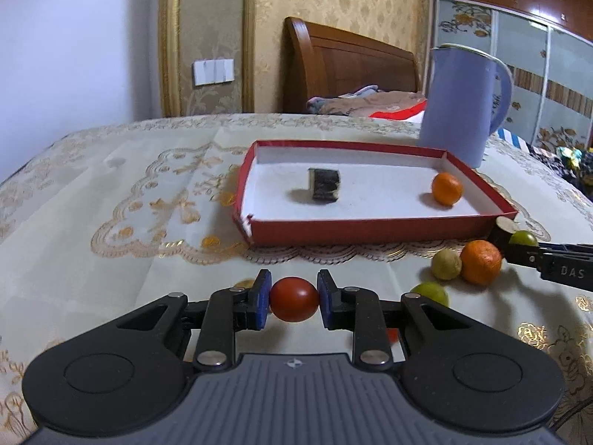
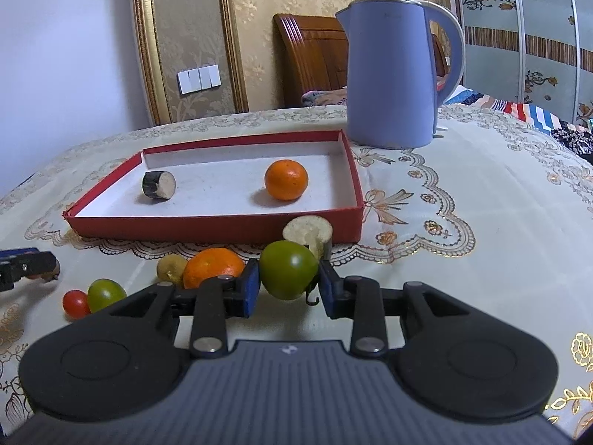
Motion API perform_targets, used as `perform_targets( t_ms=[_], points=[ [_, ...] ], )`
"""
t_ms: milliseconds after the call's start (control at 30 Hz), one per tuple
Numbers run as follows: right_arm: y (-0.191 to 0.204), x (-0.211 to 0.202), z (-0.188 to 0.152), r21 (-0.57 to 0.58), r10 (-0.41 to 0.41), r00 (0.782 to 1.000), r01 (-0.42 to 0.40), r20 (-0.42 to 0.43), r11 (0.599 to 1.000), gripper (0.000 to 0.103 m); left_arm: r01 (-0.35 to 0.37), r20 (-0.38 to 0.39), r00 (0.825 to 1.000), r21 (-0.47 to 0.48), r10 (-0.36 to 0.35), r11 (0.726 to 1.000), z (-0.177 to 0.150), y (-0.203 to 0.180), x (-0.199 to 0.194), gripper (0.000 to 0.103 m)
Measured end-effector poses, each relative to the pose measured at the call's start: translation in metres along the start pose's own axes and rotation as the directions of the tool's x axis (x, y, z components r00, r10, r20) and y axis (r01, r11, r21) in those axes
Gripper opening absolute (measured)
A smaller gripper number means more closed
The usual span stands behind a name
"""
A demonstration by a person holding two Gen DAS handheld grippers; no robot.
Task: Organize fruits
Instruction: 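Carry the red cherry tomato and green tomato with both grippers into the tray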
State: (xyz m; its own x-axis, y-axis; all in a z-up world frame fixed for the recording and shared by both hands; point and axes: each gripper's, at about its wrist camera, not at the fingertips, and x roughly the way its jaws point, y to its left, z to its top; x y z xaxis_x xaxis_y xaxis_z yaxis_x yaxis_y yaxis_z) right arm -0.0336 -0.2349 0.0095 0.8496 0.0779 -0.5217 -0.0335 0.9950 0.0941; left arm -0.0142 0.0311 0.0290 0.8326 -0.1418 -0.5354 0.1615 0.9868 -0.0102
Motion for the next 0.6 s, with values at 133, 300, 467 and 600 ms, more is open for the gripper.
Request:
perform_targets(
  t_ms=[133, 300, 467, 600],
  points=[
    [-0.002, -0.005, 0.004, 0.003, -0.002, 1.000, 0.002, 0.022, 1.000, 0.032, 0.002, 0.018, 1.000, 0.037, -0.003, 0.999, 0.010, -0.011, 0.000, 0.026],
    [-0.002, -0.012, 0.016, -0.023, -0.018, 0.998, 0.019, 0.055, 1.000, 0.032, 0.016, 0.029, 0.999, 0.069, -0.018, 0.997, 0.024, -0.023, 0.008, 0.026],
    [-0.002, -0.009, 0.036, -0.038, -0.025, 0.996, 0.028, 0.084, 0.999, 0.032, 0.023, 0.026, 0.999, 0.071, -0.025, 0.997, 0.038, -0.031, 0.023, 0.026],
    [0.003, 0.006, 0.048, -0.045, -0.013, 0.997, 0.016, 0.071, 0.999, 0.032, 0.004, 0.018, 1.000, 0.062, -0.005, 0.998, 0.048, -0.033, 0.043, 0.026]
  ],
)
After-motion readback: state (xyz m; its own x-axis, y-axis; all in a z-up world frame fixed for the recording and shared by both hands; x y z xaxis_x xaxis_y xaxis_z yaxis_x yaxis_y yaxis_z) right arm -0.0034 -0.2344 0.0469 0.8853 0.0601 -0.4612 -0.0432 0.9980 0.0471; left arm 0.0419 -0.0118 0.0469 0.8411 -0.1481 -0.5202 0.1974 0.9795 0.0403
